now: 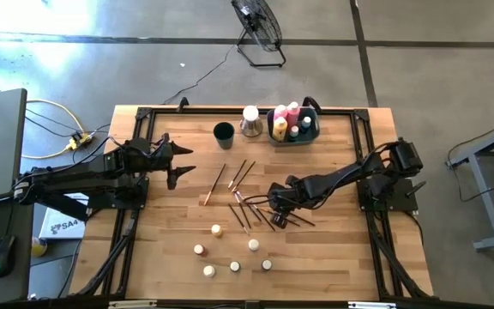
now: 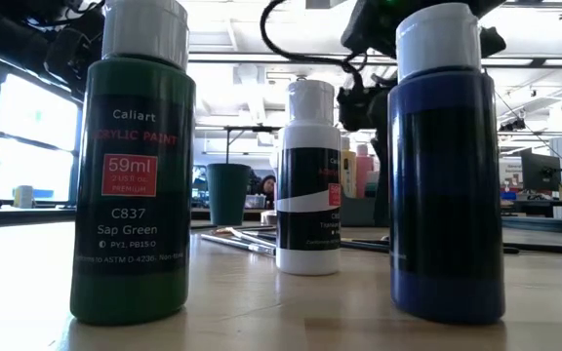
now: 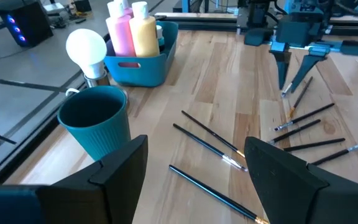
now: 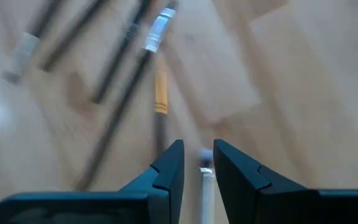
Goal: Pick & Place Paint Supplies
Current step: Put the silver paintbrush into the blue cup
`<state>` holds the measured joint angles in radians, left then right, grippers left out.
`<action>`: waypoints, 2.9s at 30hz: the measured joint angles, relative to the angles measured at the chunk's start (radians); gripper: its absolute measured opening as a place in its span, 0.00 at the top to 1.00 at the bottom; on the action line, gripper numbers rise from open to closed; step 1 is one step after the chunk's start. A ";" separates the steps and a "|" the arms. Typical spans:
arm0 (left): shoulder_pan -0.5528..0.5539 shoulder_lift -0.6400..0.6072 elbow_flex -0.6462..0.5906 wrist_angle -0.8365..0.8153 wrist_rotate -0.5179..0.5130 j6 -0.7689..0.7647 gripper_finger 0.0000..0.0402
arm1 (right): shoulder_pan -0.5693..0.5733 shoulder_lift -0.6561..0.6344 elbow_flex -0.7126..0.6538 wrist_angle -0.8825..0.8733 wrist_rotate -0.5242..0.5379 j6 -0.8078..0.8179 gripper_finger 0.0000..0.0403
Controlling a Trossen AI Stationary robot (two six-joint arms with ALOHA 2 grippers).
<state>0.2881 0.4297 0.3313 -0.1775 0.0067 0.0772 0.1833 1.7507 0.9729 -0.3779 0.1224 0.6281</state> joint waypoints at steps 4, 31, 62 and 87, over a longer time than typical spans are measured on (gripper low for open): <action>0.000 0.000 0.000 -0.002 0.000 0.000 0.34 | 0.000 0.023 0.000 -0.003 -0.008 -0.001 0.80; 0.000 0.000 0.000 -0.005 0.000 -0.001 0.34 | 0.000 0.042 0.001 -0.022 -0.023 0.004 0.98; 0.000 0.000 0.000 -0.005 0.030 -0.004 0.34 | -0.086 -0.184 -0.001 0.031 -0.001 -0.173 0.99; 0.000 0.009 0.000 0.066 0.067 -0.090 0.34 | -0.134 -0.377 0.000 0.503 0.119 -0.659 0.99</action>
<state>0.2878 0.4390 0.3313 -0.1119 0.0735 -0.0123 0.0494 1.3739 0.9730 0.1249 0.2413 -0.0311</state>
